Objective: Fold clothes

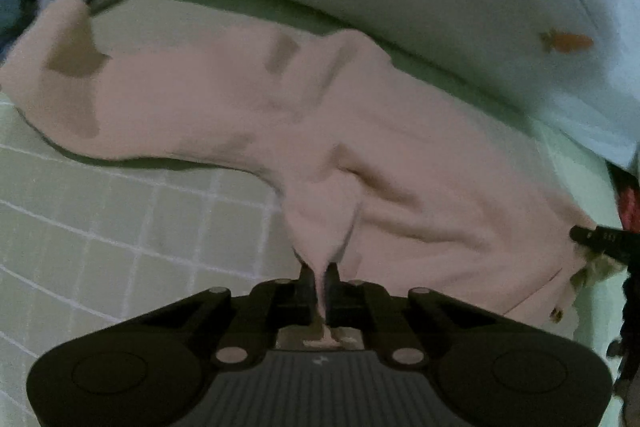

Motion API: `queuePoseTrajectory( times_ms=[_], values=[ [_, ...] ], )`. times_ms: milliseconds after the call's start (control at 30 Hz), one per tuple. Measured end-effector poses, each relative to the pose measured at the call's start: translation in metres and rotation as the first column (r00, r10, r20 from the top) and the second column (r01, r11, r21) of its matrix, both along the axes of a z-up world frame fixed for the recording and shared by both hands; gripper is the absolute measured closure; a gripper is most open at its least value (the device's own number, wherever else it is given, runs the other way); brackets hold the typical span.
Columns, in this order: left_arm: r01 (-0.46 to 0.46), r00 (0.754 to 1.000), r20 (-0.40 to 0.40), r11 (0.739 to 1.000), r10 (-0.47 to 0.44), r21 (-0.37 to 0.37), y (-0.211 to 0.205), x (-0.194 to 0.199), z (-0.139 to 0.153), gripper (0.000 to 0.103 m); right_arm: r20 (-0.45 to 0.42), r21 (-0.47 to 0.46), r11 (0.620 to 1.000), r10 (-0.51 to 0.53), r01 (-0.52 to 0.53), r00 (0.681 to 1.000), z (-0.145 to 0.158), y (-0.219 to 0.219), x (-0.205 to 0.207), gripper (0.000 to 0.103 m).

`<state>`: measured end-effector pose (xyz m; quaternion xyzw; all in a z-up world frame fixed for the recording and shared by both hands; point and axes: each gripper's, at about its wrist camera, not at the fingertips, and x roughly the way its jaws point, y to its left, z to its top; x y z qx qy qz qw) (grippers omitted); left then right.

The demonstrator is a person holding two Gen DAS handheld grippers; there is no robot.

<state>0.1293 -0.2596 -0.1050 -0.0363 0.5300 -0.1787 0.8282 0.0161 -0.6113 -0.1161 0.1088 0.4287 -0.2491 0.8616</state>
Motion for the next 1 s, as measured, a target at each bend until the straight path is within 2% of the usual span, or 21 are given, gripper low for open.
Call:
queuePoseTrajectory(
  times_ms=[133,233,267,300,333,400,433,600,800,867,900,933,967,1000],
  values=[
    [-0.085,0.996,0.038,0.996,0.084,0.033,0.020,0.012,0.005,0.098,0.019,-0.023,0.999,0.026,-0.026,0.999,0.006,-0.019,0.036,0.099],
    [-0.119,0.993,0.017,0.993,0.119,0.006,0.032,0.016,0.002,0.096,0.009,0.000,1.000,0.019,-0.019,1.000,0.008,-0.020,0.046,0.092],
    [-0.120,0.993,0.014,0.993,0.120,0.001,0.034,0.015,0.003,0.095,0.010,0.001,1.000,0.012,-0.012,1.000,0.010,-0.016,0.045,0.086],
    [-0.115,0.993,0.023,0.993,0.114,0.003,0.032,0.011,0.005,0.091,0.013,-0.003,1.000,0.003,-0.003,1.000,0.012,-0.009,0.039,0.074],
    [-0.108,0.994,0.033,0.994,0.108,0.006,0.031,0.007,0.007,0.091,0.017,-0.007,1.000,-0.006,0.006,1.000,0.015,-0.002,0.034,0.064],
    [-0.093,0.995,0.039,0.996,0.093,0.002,0.028,-0.001,0.010,0.086,0.027,0.034,0.999,-0.033,0.032,0.999,0.018,0.015,0.021,0.055],
    [-0.085,0.996,0.034,0.996,0.085,-0.005,0.027,-0.006,0.011,0.082,0.032,0.059,0.998,-0.040,0.038,0.999,0.019,0.024,0.015,0.054],
    [-0.027,1.000,0.006,0.999,0.028,-0.027,0.019,-0.025,0.011,0.079,0.032,0.133,0.991,0.003,-0.007,0.999,0.016,0.079,-0.007,0.050],
    [0.013,1.000,-0.024,0.998,-0.015,-0.062,0.018,-0.025,0.001,0.081,-0.010,0.182,0.982,0.057,-0.054,0.998,0.003,0.121,-0.006,0.047],
    [0.013,1.000,-0.026,0.998,-0.015,-0.062,0.023,-0.024,-0.002,0.095,-0.023,0.196,0.979,0.069,-0.063,0.997,-0.001,0.131,-0.005,0.052],
    [0.013,1.000,-0.027,0.998,-0.014,-0.062,0.025,-0.024,-0.003,0.100,-0.027,0.184,0.980,0.082,-0.076,0.996,-0.002,0.135,-0.005,0.066],
    [0.007,1.000,-0.028,0.998,-0.009,-0.063,0.029,-0.024,-0.003,0.100,-0.028,0.157,0.983,0.104,-0.098,0.994,-0.001,0.137,-0.009,0.095],
    [0.003,1.000,-0.028,0.998,-0.005,-0.070,0.033,-0.023,-0.004,0.100,-0.027,0.141,0.983,0.120,-0.115,0.992,0.000,0.138,-0.013,0.101],
    [-0.007,1.000,-0.027,0.997,0.005,-0.071,0.038,-0.024,-0.002,0.100,-0.021,0.134,0.983,0.128,-0.124,0.991,0.001,0.139,-0.018,0.102]
  ],
)
